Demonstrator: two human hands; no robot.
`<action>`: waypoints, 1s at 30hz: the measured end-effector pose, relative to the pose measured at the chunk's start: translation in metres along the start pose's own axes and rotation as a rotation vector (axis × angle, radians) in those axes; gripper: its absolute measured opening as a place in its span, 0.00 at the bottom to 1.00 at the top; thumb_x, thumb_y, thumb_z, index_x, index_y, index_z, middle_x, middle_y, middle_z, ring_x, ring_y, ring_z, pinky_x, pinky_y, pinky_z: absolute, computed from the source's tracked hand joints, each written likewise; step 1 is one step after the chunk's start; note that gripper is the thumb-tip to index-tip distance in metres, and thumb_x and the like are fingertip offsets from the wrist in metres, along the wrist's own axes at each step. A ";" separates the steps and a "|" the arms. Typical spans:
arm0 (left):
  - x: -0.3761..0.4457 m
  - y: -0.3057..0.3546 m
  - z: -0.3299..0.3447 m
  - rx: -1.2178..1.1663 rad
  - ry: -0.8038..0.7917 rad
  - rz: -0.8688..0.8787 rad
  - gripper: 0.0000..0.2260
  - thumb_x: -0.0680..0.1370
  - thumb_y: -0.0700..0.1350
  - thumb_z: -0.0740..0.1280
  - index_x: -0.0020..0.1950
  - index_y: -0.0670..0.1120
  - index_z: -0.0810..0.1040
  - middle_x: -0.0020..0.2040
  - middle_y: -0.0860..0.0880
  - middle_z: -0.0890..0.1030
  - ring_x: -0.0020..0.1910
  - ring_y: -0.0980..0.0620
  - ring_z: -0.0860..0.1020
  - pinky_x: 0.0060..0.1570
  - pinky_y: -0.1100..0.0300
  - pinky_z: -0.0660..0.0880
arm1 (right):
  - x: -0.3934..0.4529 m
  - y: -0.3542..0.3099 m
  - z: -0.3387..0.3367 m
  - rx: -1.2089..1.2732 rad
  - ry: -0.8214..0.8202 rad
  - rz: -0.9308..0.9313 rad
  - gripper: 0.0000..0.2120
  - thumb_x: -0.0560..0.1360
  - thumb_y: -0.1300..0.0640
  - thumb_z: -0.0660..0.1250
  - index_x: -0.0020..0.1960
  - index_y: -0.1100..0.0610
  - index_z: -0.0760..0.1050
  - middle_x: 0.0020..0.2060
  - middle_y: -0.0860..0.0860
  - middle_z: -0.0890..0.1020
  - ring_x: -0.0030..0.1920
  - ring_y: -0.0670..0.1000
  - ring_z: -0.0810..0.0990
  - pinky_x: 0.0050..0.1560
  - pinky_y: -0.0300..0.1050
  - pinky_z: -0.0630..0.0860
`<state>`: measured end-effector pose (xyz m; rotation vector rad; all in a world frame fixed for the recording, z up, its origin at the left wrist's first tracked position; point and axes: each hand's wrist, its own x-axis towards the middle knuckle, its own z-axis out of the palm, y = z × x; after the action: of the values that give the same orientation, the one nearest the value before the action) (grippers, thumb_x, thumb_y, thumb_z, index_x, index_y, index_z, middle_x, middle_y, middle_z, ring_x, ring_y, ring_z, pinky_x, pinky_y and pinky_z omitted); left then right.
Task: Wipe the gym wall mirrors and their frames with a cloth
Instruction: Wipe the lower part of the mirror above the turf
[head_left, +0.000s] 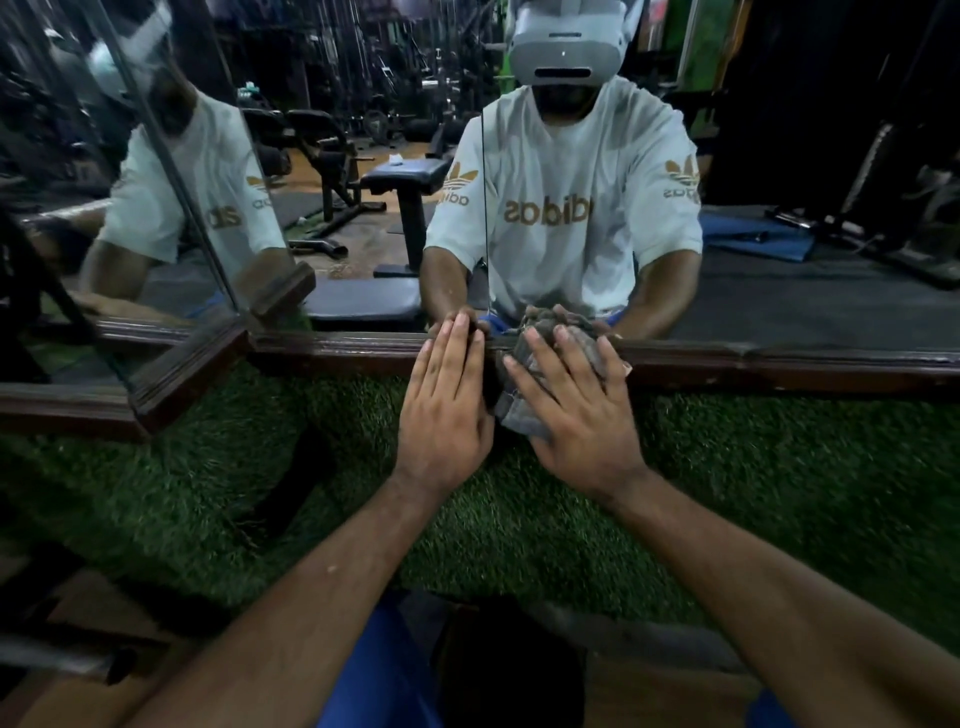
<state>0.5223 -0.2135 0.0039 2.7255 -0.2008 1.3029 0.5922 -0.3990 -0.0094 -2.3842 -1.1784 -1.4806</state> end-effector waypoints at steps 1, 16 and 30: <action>-0.001 0.001 -0.001 0.002 -0.003 -0.004 0.32 0.76 0.40 0.64 0.80 0.36 0.61 0.81 0.38 0.58 0.82 0.43 0.54 0.79 0.43 0.56 | 0.000 -0.003 0.000 0.004 -0.017 0.004 0.37 0.73 0.50 0.71 0.81 0.52 0.66 0.81 0.55 0.63 0.82 0.60 0.60 0.79 0.69 0.55; 0.015 0.032 0.004 -0.105 0.049 0.156 0.25 0.79 0.35 0.62 0.77 0.36 0.67 0.79 0.38 0.64 0.81 0.44 0.58 0.77 0.42 0.60 | 0.002 0.033 -0.010 -0.035 0.138 0.263 0.26 0.85 0.46 0.56 0.79 0.54 0.69 0.81 0.56 0.60 0.82 0.60 0.58 0.80 0.69 0.52; 0.066 0.082 0.029 -0.109 0.094 0.446 0.21 0.81 0.36 0.58 0.75 0.35 0.70 0.76 0.37 0.68 0.78 0.40 0.65 0.76 0.43 0.63 | -0.048 0.055 -0.008 0.010 0.258 0.443 0.20 0.82 0.54 0.56 0.70 0.56 0.76 0.79 0.59 0.65 0.82 0.58 0.58 0.79 0.70 0.53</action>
<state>0.5720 -0.3031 0.0408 2.6074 -0.8833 1.4618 0.6115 -0.4677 -0.0271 -2.1701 -0.5530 -1.5518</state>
